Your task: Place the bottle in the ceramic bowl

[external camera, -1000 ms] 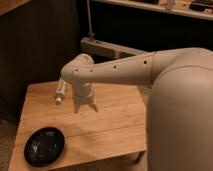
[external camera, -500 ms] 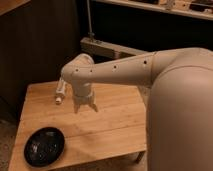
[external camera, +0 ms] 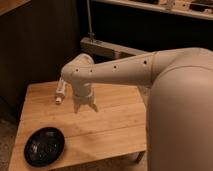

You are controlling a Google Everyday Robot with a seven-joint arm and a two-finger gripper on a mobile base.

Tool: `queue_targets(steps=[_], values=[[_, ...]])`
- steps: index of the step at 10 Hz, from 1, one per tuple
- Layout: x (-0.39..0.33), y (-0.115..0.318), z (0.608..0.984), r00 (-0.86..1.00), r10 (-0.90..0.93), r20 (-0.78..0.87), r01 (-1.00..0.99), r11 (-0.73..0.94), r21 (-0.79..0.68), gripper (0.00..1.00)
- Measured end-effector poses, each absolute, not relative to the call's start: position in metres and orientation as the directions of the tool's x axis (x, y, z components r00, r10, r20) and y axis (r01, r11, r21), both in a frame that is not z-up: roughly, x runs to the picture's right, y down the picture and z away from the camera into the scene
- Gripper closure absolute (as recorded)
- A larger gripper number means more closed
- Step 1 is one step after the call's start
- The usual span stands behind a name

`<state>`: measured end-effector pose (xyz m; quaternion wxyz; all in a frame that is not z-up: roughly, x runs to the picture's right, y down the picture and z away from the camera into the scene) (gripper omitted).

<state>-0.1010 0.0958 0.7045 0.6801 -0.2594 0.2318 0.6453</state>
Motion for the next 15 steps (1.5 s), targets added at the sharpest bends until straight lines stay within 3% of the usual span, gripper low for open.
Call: queue_targets(steps=[4, 10, 15], values=[[-0.115, 0.057, 0.725, 0.095, 0.796, -0.597, -0.994, 0.048, -0.095, 0.35], [-0.169, -0.056, 0.793, 0.148, 0.838, -0.526, -0.981, 0.055, -0.189, 0.35], [-0.230, -0.089, 0.830, 0.172, 0.833, -0.526, -0.960, 0.022, -0.279, 0.35]])
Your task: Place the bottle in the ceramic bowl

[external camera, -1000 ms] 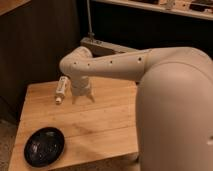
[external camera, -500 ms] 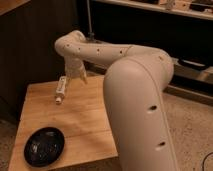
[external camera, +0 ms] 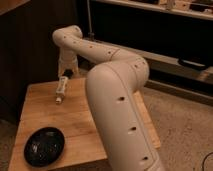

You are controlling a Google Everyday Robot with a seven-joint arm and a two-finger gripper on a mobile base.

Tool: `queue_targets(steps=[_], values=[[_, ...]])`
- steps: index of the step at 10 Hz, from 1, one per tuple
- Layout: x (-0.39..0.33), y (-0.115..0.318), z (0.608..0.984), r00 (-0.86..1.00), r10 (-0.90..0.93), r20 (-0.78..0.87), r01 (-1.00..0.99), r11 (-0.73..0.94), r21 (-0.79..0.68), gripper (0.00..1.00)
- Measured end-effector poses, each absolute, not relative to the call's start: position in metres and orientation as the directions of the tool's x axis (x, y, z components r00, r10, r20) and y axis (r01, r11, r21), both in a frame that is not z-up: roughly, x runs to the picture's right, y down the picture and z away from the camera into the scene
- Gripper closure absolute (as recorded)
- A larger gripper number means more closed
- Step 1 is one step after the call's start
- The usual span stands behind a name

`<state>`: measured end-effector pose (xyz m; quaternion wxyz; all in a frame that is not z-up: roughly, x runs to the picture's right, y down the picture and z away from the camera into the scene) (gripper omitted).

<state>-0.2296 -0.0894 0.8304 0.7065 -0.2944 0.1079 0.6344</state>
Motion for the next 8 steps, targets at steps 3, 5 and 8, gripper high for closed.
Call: queue_targets(steps=[3, 5, 8], values=[[-0.263, -0.079, 0.849, 0.190, 0.823, -0.536, -0.959, 0.038, -0.282, 0.35], [-0.269, -0.069, 0.863, 0.187, 0.815, -0.549, -0.959, 0.031, -0.281, 0.35], [-0.275, -0.060, 0.882, 0.175, 0.809, -0.561, -0.960, 0.014, -0.278, 0.35]])
